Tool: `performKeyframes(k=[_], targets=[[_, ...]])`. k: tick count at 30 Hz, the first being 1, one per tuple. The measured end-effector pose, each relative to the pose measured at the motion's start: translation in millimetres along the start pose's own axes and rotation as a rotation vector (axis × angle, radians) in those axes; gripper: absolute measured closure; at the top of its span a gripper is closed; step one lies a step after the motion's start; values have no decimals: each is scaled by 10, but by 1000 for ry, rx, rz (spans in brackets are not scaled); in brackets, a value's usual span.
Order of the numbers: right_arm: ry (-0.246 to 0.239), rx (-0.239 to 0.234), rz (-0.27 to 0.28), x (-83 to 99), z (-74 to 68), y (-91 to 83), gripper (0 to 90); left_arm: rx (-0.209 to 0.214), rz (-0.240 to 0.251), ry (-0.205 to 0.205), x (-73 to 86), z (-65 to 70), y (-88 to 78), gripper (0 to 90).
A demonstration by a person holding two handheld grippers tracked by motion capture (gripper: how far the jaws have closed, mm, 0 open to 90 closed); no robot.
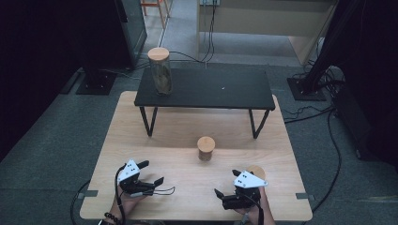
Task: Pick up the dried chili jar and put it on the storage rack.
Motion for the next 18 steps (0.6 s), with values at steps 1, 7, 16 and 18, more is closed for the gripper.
performKeyframes(k=[1,7,16,18], targets=[[5,-1,3,1,1,7,65,1,1,-1,1,-1,-1,21],[33,14,14,-2,-26,68,66,4,6,1,6,-6,-4,21],[72,58,33,-15,-75,186,65,12,9,5,9,-11,-10,21],[80,62,30,-20,-83,221,65,14,11,4,11,-13,-10,21]])
Point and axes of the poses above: each handheld gripper's, and its own axes: y roughly forward along the jaws, x roughly out of its underside, z roughly to its right, the point moved 6 cm from there along y, roughly forward along the jaws, and after that the axes turned 5 degrees about -x, right-handed, at the moved point
